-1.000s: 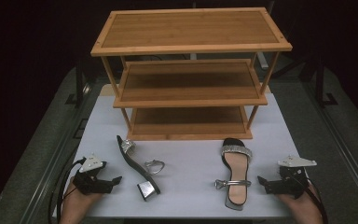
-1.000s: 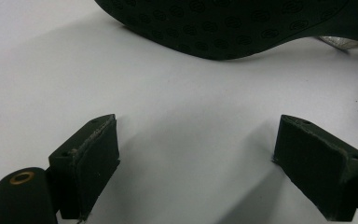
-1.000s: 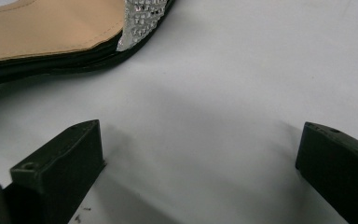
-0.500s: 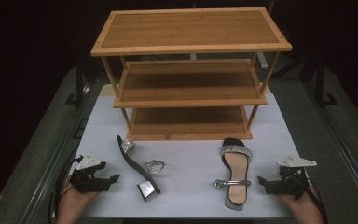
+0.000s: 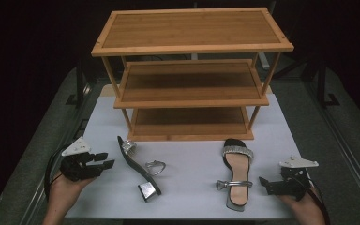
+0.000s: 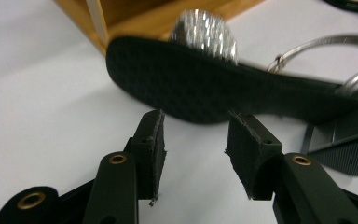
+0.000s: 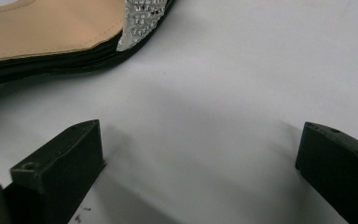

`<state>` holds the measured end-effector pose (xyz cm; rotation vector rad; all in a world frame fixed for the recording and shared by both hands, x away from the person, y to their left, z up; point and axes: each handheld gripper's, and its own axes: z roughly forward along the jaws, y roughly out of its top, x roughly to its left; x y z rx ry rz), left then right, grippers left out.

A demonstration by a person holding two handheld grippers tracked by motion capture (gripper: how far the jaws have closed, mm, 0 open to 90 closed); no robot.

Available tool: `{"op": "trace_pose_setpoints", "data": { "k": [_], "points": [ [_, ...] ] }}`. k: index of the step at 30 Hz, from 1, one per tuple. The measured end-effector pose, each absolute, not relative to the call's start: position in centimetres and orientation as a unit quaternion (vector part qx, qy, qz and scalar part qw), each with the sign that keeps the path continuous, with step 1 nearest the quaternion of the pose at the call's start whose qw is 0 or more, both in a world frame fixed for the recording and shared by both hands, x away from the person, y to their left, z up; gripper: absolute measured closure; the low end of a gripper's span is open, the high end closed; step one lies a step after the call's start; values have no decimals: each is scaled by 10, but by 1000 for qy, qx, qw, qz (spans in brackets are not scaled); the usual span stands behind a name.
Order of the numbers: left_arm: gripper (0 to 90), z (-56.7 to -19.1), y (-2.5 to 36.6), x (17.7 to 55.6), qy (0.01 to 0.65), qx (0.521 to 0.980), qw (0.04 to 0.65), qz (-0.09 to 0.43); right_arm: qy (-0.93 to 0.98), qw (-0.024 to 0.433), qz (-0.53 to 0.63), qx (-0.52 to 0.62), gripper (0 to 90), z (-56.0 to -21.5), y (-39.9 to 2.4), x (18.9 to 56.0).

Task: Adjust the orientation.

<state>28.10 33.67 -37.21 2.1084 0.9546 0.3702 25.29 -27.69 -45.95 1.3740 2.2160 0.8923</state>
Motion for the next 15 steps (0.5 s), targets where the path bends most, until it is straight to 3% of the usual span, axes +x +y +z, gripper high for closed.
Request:
{"op": "trace_pose_setpoints", "data": {
  "k": [15],
  "points": [
    [528,-347,301,310,343,841,393,145,790,192,318,488,0,-460,-277,253]
  ]
}}
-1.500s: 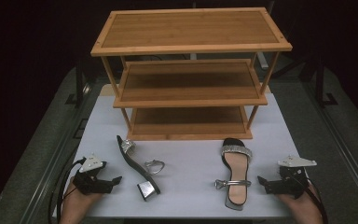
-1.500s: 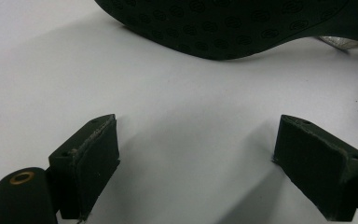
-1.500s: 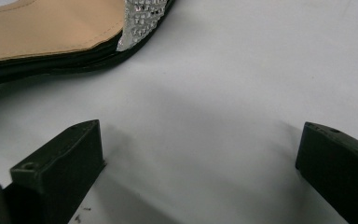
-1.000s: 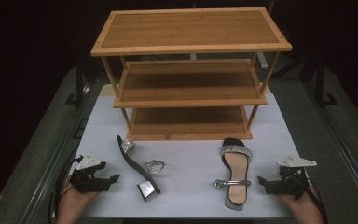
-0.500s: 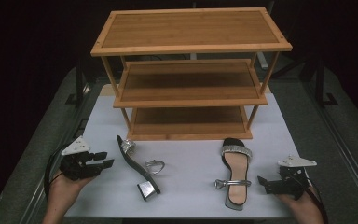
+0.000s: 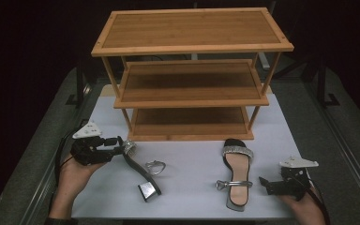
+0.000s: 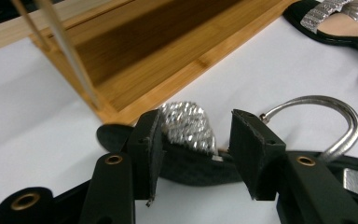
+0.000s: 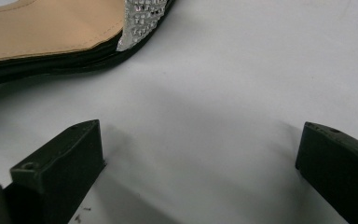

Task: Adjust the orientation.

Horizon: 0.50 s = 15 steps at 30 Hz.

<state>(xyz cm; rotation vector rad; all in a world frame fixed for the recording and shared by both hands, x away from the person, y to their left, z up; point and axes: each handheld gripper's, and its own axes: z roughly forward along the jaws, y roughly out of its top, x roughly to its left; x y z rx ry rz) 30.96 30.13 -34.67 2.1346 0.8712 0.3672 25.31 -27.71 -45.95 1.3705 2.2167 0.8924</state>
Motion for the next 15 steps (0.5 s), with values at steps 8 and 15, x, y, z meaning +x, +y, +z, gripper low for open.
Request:
{"op": "trace_pose_setpoints", "data": {
  "k": [8,15],
  "points": [
    [539,-362,283,326,342,856,358,150,789,193,318,488,0,-460,-277,253],
    [587,-363,291,320,347,851,363,154,789,192,318,489,1,-460,-277,253]
  ]
}}
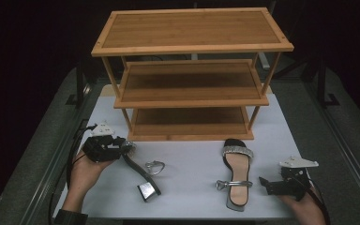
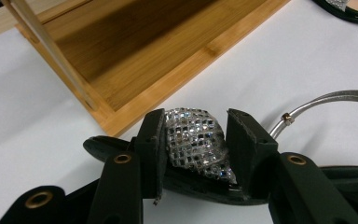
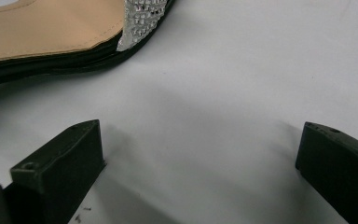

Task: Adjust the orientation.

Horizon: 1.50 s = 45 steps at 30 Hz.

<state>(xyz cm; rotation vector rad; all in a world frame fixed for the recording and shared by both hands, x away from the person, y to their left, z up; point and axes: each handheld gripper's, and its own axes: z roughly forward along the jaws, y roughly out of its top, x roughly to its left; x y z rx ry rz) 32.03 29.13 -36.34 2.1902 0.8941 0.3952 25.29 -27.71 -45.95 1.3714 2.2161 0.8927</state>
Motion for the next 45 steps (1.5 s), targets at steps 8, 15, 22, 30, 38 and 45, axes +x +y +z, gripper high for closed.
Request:
{"op": "trace_pose_setpoints", "data": {
  "k": [8,15,22,30,38,45],
  "points": [
    [597,-366,316,306,358,844,369,153,789,192,318,489,1,-459,-277,253],
    [604,-378,342,290,379,840,359,145,789,192,318,489,0,-460,-277,253],
    [610,-401,361,281,406,843,330,131,789,192,318,489,0,-460,-277,253],
    [592,-417,366,276,425,837,318,133,789,192,318,489,0,-460,-277,253],
    [564,-420,369,262,441,826,318,145,789,191,318,489,0,-460,-277,253],
    [637,-420,371,263,443,821,332,139,789,191,318,489,0,-459,-277,253]
  ]
}}
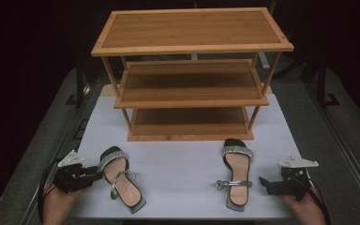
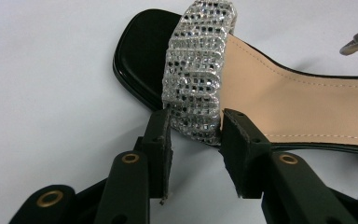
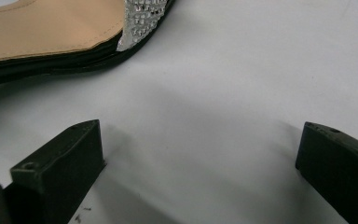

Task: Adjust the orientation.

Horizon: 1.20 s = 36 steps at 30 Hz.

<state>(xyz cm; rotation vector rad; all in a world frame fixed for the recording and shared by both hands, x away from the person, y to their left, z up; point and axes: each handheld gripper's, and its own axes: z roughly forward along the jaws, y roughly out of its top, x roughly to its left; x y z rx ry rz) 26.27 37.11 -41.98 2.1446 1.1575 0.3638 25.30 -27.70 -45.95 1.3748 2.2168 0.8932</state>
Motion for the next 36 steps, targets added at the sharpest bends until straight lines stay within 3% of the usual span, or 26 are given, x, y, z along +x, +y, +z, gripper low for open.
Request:
{"op": "trace_pose_setpoints", "data": {
  "k": [9,22,27,36],
  "points": [
    [721,-414,374,278,445,814,345,141,790,192,318,489,0,-460,-277,253],
    [719,-416,366,304,424,827,338,145,789,192,318,489,0,-460,-277,253],
    [793,-415,365,311,414,831,343,141,789,192,318,489,0,-460,-277,253],
    [819,-410,369,315,408,836,336,148,789,192,318,489,0,-460,-277,253]
  ]
}}
